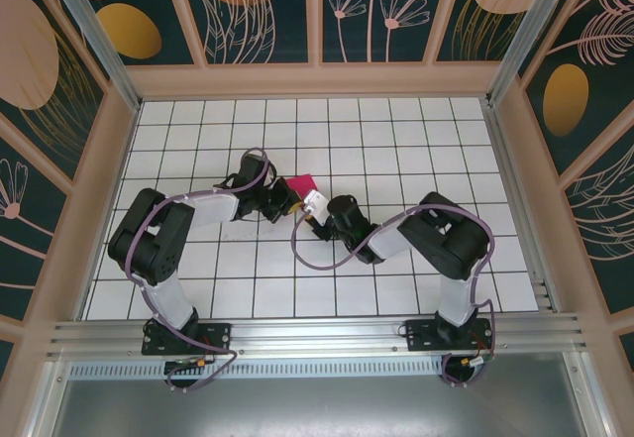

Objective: Fold a paper plane with a square sheet of paper (pick it up from the middle)
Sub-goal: Fold the wing for the fifth time at the center of the table.

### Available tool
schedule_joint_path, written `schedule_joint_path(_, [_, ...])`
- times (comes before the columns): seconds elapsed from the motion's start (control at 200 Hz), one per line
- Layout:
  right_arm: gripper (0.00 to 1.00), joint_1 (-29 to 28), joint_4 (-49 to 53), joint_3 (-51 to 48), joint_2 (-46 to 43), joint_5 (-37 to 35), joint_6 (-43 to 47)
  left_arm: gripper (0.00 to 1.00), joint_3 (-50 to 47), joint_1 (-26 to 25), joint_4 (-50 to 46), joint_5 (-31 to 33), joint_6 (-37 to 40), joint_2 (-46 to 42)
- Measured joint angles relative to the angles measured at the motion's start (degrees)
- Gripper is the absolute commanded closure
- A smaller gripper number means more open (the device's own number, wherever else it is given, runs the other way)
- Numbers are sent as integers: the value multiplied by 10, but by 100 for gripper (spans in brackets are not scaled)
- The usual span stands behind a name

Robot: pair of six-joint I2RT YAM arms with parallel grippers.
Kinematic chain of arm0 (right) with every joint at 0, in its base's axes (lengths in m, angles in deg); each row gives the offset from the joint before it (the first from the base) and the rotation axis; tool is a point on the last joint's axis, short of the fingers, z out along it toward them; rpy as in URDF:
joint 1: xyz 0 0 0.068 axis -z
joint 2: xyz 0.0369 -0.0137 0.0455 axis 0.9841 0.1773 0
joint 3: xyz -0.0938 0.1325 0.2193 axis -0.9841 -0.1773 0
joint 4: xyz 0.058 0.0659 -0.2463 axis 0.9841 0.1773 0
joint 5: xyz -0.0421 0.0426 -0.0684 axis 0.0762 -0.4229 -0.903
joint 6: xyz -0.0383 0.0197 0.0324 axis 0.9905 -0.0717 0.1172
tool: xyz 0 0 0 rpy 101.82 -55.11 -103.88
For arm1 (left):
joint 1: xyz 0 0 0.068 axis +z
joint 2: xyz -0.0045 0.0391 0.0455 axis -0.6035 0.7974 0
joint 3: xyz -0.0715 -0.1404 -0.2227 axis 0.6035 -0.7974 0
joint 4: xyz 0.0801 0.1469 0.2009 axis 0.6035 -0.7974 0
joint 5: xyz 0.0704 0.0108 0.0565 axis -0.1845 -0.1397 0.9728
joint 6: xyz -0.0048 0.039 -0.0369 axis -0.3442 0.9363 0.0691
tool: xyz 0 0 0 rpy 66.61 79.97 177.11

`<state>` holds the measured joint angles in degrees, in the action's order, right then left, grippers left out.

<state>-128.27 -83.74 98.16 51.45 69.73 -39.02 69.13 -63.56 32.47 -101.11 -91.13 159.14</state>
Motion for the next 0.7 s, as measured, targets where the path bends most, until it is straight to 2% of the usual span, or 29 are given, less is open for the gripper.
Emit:
schedule_joint_path(0.065, [86,0,-3,1,3,-3,3,91,2,0,-3,0,0,0])
schedule_joint_path(0.165, [94,0,-7,1,3,-3,3,78,9,0,-12,1,0,0])
schedule_joint_path(0.305, [98,1,-7,2,3,3,-8,63,20,7,-19,1,5,-8])
schedule_joint_path(0.46, [100,9,-5,2,3,34,-41,53,20,43,-31,7,15,-39])
schedule_joint_path(0.701, [100,40,3,2,-4,105,-124,47,17,84,-40,33,30,-94])
